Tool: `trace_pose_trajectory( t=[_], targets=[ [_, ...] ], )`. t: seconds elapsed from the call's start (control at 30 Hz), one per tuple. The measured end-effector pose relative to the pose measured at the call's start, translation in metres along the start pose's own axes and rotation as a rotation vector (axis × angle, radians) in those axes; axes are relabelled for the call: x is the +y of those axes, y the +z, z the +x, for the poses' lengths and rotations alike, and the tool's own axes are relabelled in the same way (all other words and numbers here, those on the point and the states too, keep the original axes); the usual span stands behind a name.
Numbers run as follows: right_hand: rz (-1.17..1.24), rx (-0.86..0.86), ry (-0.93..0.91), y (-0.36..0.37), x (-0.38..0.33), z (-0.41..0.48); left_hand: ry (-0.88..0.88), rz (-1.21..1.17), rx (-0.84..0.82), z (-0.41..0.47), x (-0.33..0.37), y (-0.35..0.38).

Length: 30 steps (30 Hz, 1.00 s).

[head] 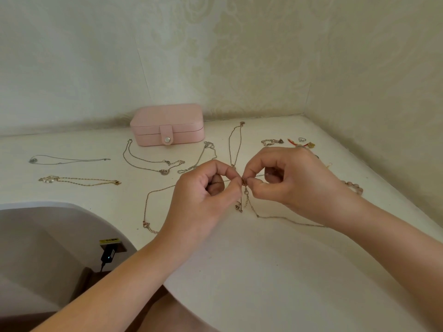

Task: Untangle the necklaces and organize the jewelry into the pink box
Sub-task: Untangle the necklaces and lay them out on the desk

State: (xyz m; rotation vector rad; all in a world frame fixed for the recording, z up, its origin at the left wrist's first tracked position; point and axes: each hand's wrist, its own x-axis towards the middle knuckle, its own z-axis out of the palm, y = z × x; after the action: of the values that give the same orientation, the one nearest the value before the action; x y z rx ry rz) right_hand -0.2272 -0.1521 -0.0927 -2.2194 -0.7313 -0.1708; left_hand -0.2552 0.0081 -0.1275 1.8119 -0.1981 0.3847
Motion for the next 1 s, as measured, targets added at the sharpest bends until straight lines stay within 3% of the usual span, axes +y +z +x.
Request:
trace_pose_trajectory(
  t=[0.2,0.33,0.5,0.67,1.0],
  targets=[
    [0.151,0.001,0.078,-0.003,0.003,0.0,0.057,0.069,0.012,0.002,-0.002,0.0],
    [0.05,-0.008,0.079,0.001,0.003,-0.001,0.069,0.119,0.001,0.001,-0.002,0.0],
    [-0.146,0.019,-0.056,0.006,0.0,-0.003,0.034,0.128,-0.007,0.0,-0.001,0.002],
    [-0.183,0.06,-0.14,0.007,0.005,-0.002,0.018,0.105,0.018,0.001,-0.004,0.002],
    [0.091,0.098,0.147,0.009,0.003,-0.002,0.015,0.091,0.09,0.003,-0.006,0.0]
  ],
)
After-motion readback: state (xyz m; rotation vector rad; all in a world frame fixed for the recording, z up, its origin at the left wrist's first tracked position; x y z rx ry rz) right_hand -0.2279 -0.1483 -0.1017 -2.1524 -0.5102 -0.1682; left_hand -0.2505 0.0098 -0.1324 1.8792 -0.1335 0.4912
